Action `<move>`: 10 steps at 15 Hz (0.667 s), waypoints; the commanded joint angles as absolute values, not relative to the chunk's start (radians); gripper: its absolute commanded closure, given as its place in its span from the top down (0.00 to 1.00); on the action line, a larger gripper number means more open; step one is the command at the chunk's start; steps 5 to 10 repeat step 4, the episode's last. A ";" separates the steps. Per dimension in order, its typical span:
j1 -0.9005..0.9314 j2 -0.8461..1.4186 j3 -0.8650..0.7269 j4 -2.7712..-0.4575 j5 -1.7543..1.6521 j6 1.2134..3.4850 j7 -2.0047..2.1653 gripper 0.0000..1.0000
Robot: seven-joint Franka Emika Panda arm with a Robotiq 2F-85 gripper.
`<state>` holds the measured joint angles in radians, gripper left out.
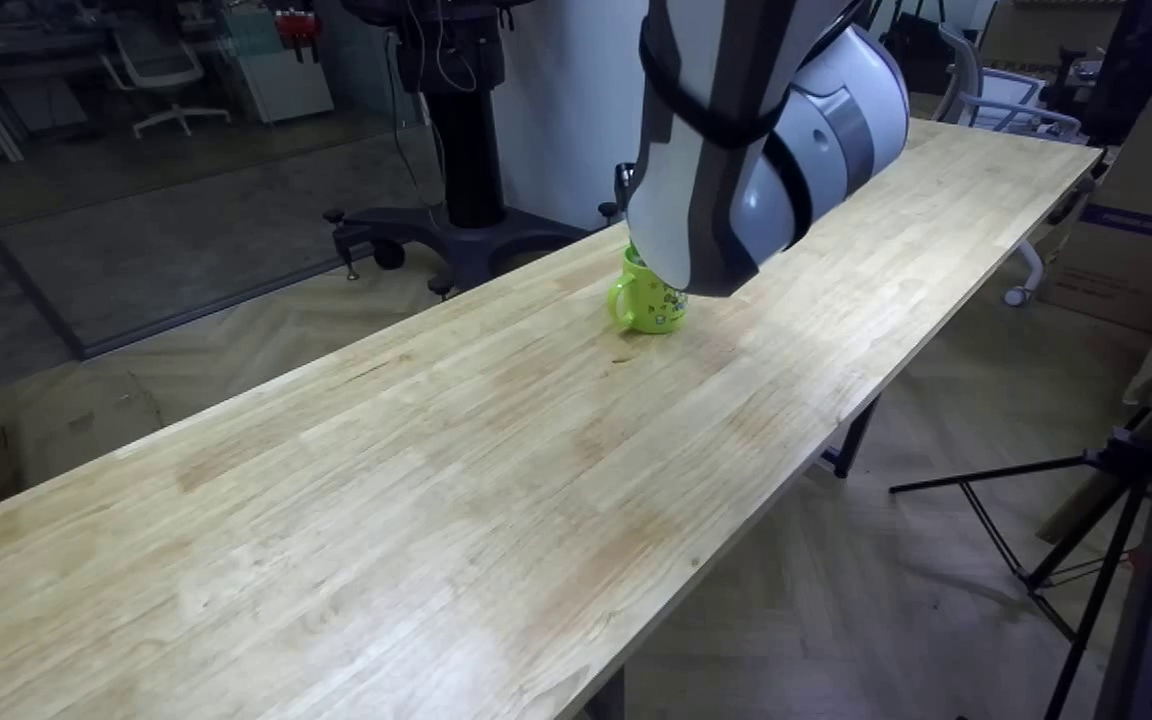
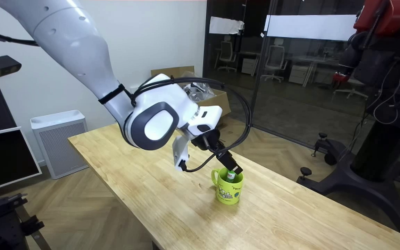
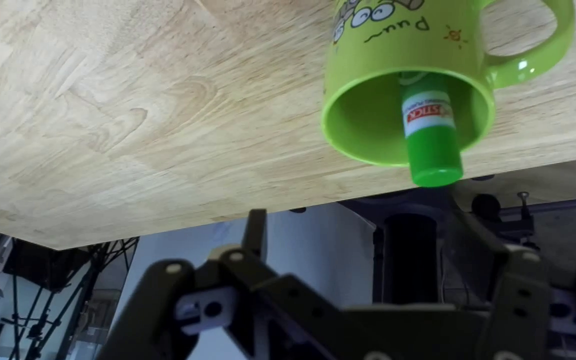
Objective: Put the glue stick in the mug
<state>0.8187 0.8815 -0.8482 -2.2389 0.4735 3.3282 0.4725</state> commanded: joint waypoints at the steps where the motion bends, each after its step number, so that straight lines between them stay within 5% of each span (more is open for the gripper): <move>1: 0.795 0.809 -0.823 -2.236 0.482 3.257 0.428 1.00; 10: 0.809 0.743 -0.834 -2.259 0.453 3.155 0.437 1.00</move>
